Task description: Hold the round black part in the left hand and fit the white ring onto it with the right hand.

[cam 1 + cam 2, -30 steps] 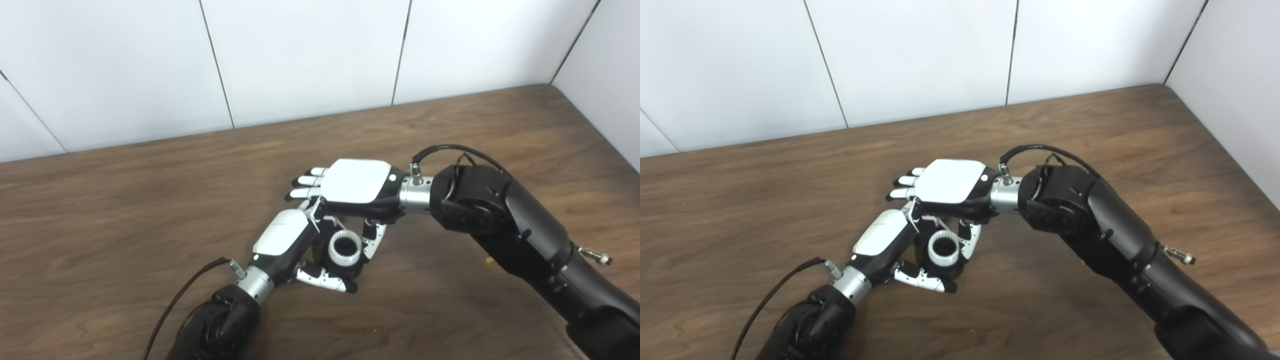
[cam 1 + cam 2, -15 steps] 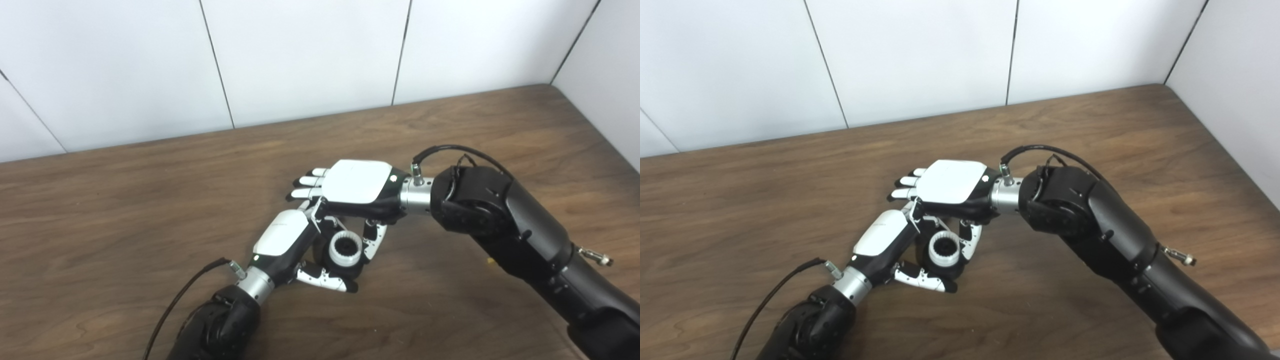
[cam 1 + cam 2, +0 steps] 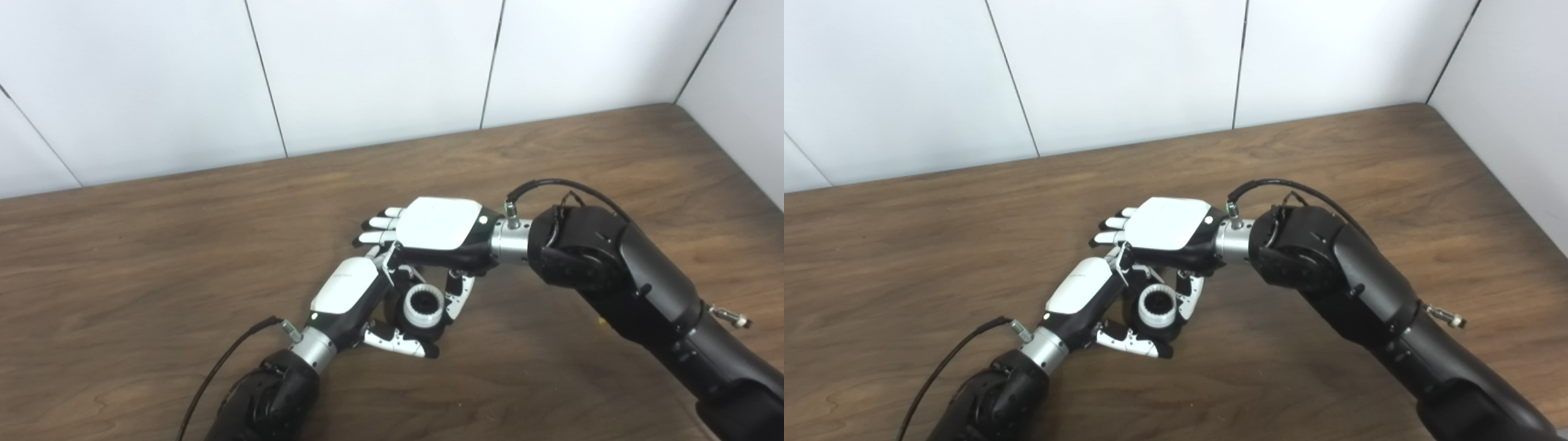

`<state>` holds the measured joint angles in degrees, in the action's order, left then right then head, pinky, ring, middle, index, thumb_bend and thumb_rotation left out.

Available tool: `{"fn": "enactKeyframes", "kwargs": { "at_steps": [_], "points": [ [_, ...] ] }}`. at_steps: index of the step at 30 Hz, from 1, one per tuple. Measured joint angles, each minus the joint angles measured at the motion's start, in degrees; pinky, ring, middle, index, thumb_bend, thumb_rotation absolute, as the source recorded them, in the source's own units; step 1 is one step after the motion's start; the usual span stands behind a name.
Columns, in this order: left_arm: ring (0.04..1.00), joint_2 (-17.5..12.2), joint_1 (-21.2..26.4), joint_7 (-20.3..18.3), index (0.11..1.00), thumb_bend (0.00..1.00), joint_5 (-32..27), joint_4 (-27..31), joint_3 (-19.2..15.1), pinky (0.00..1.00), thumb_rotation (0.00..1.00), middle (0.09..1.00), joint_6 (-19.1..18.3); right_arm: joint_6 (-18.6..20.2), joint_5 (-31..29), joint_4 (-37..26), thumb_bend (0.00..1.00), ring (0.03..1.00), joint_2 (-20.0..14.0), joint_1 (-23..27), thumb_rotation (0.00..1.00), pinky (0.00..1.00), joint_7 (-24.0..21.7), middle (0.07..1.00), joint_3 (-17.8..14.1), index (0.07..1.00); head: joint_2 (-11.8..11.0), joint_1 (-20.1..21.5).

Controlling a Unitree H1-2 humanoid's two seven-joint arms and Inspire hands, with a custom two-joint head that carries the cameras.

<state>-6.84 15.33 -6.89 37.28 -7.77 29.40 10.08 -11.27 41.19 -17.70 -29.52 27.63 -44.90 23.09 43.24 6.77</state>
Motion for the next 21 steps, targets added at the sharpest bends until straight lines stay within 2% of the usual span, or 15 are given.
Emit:
{"fn": "enactKeyframes", "kwargs": {
  "at_steps": [11, 12, 13, 15, 21],
  "points": [
    [0.904, 0.0, 0.0, 0.1, 0.477, 0.51, 0.0, 0.0, 0.0, 1.0, 0.05, 0.867, 0.0, 1.6, -0.4, 0.1, 0.52, 1.0, 0.0, -0.1, 0.16, 1.0, -0.2, 1.0, 0.0, 0.497, -0.1, 0.0],
    [0.904, 0.0, 0.0, 0.1, 0.477, 0.51, 0.0, 0.0, 0.0, 1.0, 0.05, 0.867, 0.0, 1.7, -0.4, 0.1, 0.69, 1.0, 0.0, -0.1, 0.21, 1.0, -0.2, 1.0, 0.0, 0.569, -0.1, 0.0],
    [0.905, 0.0, 0.0, 0.1, 0.477, 0.51, 0.0, 0.0, 0.0, 1.0, 0.05, 0.868, 0.0, 1.7, -0.4, 0.1, 0.8, 1.0, 0.0, -0.1, 0.24, 1.0, -0.3, 1.0, 0.0, 0.613, -0.1, -0.1],
    [0.901, 0.0, 0.0, 0.1, 0.477, 0.51, 0.0, 0.0, 0.0, 1.0, 0.05, 0.865, 0.0, 1.7, -0.4, 0.1, 0.86, 1.0, 0.0, -0.1, 0.26, 1.0, -0.3, 1.0, 0.0, 0.634, -0.1, -0.1],
    [0.9, 0.0, 0.0, 0.2, 0.477, 0.51, 0.0, -0.1, 0.0, 1.0, 0.05, 0.864, 0.2, 2.1, -0.7, 0.1, 0.88, 1.0, 0.0, 0.0, 0.26, 1.0, -0.6, 1.0, 0.0, 0.645, -0.2, 0.1]
  ]
}}
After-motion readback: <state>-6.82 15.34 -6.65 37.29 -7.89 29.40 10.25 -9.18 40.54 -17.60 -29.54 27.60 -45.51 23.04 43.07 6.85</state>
